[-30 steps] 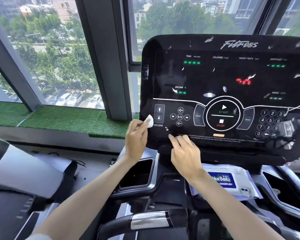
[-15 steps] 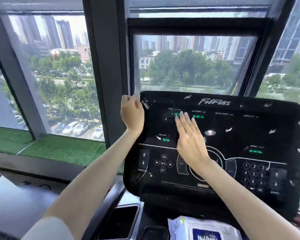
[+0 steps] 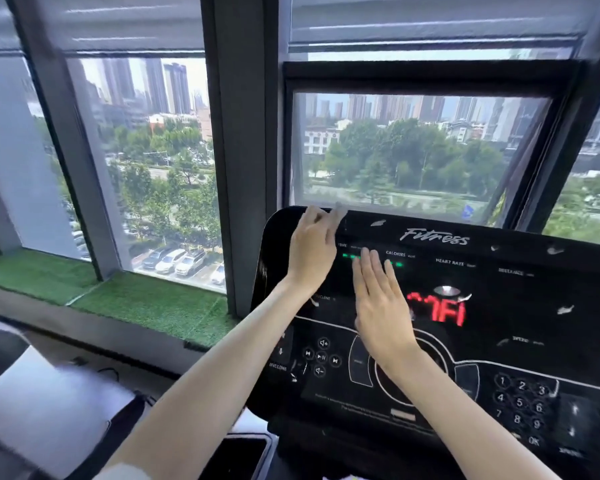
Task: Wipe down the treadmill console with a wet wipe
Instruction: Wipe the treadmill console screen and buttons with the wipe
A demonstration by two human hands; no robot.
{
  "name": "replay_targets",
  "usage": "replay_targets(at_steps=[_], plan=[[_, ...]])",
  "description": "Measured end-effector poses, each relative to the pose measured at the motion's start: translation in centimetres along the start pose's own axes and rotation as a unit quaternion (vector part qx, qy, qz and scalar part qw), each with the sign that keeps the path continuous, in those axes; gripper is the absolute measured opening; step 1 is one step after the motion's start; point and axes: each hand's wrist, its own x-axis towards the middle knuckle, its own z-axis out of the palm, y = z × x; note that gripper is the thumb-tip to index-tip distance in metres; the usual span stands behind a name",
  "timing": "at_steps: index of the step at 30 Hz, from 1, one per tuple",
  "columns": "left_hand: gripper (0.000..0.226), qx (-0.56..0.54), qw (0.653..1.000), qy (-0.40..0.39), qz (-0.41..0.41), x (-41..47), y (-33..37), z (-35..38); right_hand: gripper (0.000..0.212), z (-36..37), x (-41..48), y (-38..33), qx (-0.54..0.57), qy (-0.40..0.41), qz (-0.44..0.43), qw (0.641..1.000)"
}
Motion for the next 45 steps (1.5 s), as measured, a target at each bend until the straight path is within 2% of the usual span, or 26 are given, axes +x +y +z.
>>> replay_targets(at_steps=[1,4,5,7,8,9,10,12,13,14,17,18,22,23,25,26,27,30,31,35,36,39,40,41,43,45], plan=[[0.02,-0.002,1.0,0.015,-0.023,0.5,-0.8,0.0,0.083,0.0,0.0,0.2,-0.001,-0.002,-0.004,1.0],[0.02,-0.025,0.963,0.142,-0.229,1.4,-2.0,-0.7,0.08,0.2,-0.1,0.3,0.011,0.004,-0.007,1.0],[0.021,-0.019,0.964,0.139,-0.226,1.3,-1.4,-0.6,0.081,0.2,-0.1,0.2,0.014,0.007,-0.006,1.0],[0.02,-0.01,0.995,0.049,-0.087,0.5,0.3,0.2,0.08,0.3,-0.1,0.2,0.02,0.011,-0.006,1.0],[0.02,-0.014,1.0,-0.002,-0.011,0.1,0.4,0.4,0.076,0.3,-0.1,0.2,0.022,0.015,-0.009,1.0],[0.018,-0.016,0.999,-0.022,0.021,0.3,0.1,0.1,0.068,0.3,-0.2,0.1,0.027,0.025,-0.012,0.999],[0.016,-0.022,1.0,-0.008,0.0,0.8,-0.5,-0.1,0.06,0.2,-0.2,0.1,0.033,0.033,-0.012,0.999],[0.02,-0.047,0.983,0.085,-0.153,1.8,-1.4,-0.4,0.059,0.3,-0.1,0.1,0.038,0.04,-0.008,0.998],[0.021,-0.042,0.973,0.114,-0.196,1.9,-1.3,-0.3,0.061,0.4,-0.1,0.0,0.036,0.039,-0.006,0.999],[0.022,-0.034,0.977,0.105,-0.185,1.6,-0.5,-0.1,0.062,0.4,-0.1,0.0,0.034,0.038,-0.005,0.999],[0.021,-0.027,0.999,-0.027,0.012,0.3,1.0,0.8,0.063,0.6,-0.1,0.1,0.028,0.037,-0.011,0.999],[0.019,-0.036,0.999,-0.035,0.02,0.5,0.7,0.6,0.063,0.6,-0.1,0.1,0.025,0.038,-0.013,0.999],[0.025,-0.08,0.977,0.099,-0.17,1.4,-0.1,0.3,0.064,0.5,0.0,0.0,0.035,0.04,-0.003,0.999],[0.023,-0.071,0.981,0.082,-0.158,1.2,0.7,0.5,0.063,0.5,0.0,-0.1,0.038,0.039,-0.002,0.999],[0.021,-0.062,0.997,-0.002,-0.051,0.4,2.0,0.8,0.062,0.4,-0.1,0.0,0.039,0.044,-0.007,0.998],[0.021,-0.061,0.998,-0.024,-0.009,0.3,2.0,0.7,0.062,0.4,-0.1,0.2,0.037,0.047,-0.01,0.998],[0.021,-0.063,0.998,-0.015,-0.008,0.6,1.5,0.4,0.062,0.4,-0.2,0.3,0.034,0.048,-0.013,0.998],[0.02,-0.074,0.979,0.103,-0.162,1.3,-0.4,-0.1,0.061,0.3,-0.2,0.3,0.034,0.047,-0.01,0.998],[0.02,-0.06,0.978,0.107,-0.167,1.2,-0.2,-0.1,0.059,0.2,-0.2,0.2,0.032,0.047,-0.008,0.998],[0.021,-0.024,0.999,-0.031,0.023,0.2,0.4,-0.1,0.073,-0.2,-0.1,0.2,0.018,0.022,-0.007,1.0],[0.02,-0.028,0.999,-0.023,0.007,0.6,-0.2,-0.4,0.074,-0.4,-0.1,0.2,0.019,0.018,-0.008,1.0],[0.023,-0.066,0.973,0.11,-0.194,1.4,-1.6,-0.9,0.076,-0.6,-0.1,0.2,0.035,0.012,-0.008,0.999],[0.025,-0.056,0.968,0.12,-0.215,1.3,-1.2,-0.7,0.078,-0.7,0.0,0.3,0.044,0.011,-0.011,0.999],[0.024,-0.035,0.977,0.094,-0.189,1.1,-0.3,-0.4,0.08,-0.8,0.0,0.5,0.051,0.009,-0.016,0.999],[0.022,-0.038,0.997,0.002,-0.068,0.2,1.4,0.3,0.082,-1.2,0.0,1.1,0.057,0.01,-0.031,0.998],[0.022,-0.061,0.997,-0.029,-0.023,0.3,1.3,0.0,0.082,-1.6,-0.3,2.2,0.071,0.018,-0.031,0.997]])
